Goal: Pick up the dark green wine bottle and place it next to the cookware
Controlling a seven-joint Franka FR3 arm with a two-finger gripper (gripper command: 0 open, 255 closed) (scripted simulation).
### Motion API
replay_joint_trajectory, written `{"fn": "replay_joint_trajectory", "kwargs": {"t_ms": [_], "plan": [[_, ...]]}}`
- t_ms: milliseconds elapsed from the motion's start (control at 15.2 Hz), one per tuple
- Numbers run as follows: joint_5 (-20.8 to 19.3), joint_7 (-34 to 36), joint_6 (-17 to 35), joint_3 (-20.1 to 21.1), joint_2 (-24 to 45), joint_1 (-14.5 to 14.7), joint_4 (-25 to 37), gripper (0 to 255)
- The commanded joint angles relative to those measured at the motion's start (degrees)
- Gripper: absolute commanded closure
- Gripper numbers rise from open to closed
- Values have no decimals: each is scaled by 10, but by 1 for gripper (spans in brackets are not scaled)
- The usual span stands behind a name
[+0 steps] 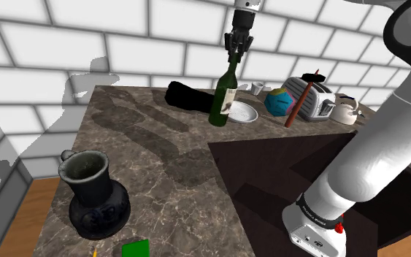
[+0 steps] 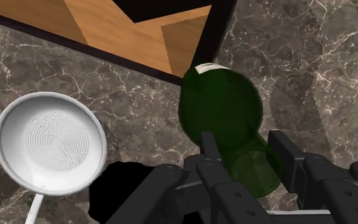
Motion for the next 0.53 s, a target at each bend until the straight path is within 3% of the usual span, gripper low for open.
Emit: {"fn": "replay_joint_trajectory", "kwargs": {"t_ms": [0,462], "plan": [[-3,-28,-1,-14,7,-13,8,255],[-5,-122,-17,-59,55,-63,68,255]]}}
